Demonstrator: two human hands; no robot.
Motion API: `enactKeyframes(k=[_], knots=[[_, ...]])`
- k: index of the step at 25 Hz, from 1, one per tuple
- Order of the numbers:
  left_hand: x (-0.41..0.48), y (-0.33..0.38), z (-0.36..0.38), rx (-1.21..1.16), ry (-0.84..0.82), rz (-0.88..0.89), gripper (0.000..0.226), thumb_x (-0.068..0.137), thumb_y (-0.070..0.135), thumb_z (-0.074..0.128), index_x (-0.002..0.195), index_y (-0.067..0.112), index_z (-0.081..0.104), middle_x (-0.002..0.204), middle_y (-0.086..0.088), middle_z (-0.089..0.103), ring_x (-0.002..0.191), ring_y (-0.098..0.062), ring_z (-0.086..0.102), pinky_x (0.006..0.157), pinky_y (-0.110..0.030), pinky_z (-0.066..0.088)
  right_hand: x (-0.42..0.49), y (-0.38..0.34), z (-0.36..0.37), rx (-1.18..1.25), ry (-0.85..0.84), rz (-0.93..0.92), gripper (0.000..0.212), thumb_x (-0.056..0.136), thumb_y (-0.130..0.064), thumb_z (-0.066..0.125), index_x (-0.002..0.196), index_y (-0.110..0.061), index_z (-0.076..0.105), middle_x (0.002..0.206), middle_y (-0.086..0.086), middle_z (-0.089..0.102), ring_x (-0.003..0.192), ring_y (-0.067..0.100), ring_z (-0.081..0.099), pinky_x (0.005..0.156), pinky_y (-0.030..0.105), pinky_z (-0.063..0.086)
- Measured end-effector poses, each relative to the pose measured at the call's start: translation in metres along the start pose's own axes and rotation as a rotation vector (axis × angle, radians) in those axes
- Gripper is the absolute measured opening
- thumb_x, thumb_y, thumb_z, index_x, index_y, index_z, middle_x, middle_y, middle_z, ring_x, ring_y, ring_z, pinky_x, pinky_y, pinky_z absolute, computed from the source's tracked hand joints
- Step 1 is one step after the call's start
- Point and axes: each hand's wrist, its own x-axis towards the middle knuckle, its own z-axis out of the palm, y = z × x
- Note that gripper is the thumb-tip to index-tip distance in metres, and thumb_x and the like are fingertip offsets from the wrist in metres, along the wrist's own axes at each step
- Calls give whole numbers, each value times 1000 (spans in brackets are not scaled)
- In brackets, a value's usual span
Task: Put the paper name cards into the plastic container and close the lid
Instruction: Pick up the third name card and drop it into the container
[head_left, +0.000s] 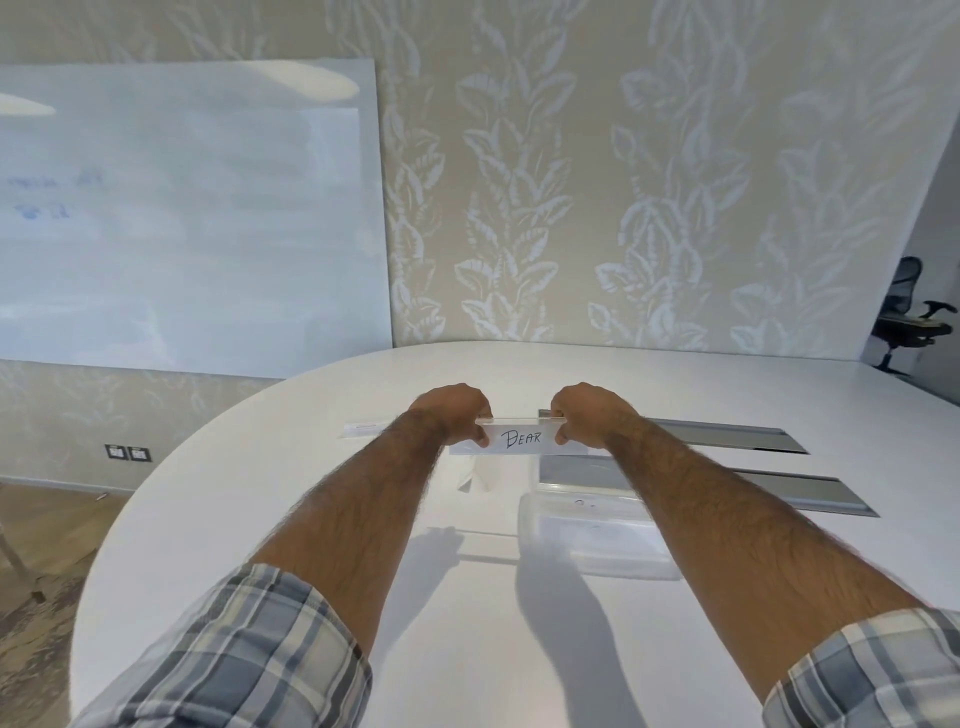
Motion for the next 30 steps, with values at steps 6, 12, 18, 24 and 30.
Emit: enactKeyframes(k=[6, 12, 18, 24, 30], knots=[[17, 68, 6, 7, 13, 56, 46, 76, 40, 78, 121, 30, 69, 115, 3, 68, 107, -24, 63, 75, -32, 43, -31, 62, -7, -37, -2, 56, 41, 78, -25, 79, 115, -18, 64, 118, 4, 65, 105, 27, 62, 77, 31, 43], [36, 104, 24, -6, -15, 82, 44, 76, 40, 79, 117, 28, 70, 112, 2, 68, 105, -24, 63, 72, -31, 40, -37, 96, 2, -35, -25, 106, 38, 77, -19, 79, 113, -19, 65, 116, 4, 65, 104, 26, 63, 76, 29, 41], [57, 118, 42, -9, -42, 79, 48, 77, 38, 79, 123, 27, 67, 119, 2, 67, 110, -25, 63, 75, -31, 41, -29, 112, 18, -125, -53, 84, 37, 80, -20, 76, 115, -15, 66, 116, 8, 67, 103, 29, 65, 80, 33, 49], [76, 124, 71, 25, -110, 82, 46, 80, 37, 77, 123, 27, 66, 121, 2, 66, 111, -26, 62, 74, -32, 39, -22, 127, 43, -177, -122, 52, 37, 85, -16, 70, 120, -10, 62, 121, 9, 64, 109, 30, 63, 89, 39, 54], [91, 124, 95, 69, -158, 84, 50, 82, 34, 76, 129, 24, 62, 128, -1, 64, 115, -27, 61, 75, -32, 39, -9, 132, 66, -196, -174, 32, 37, 87, -14, 68, 122, -9, 62, 122, 10, 64, 109, 30, 63, 89, 37, 54]])
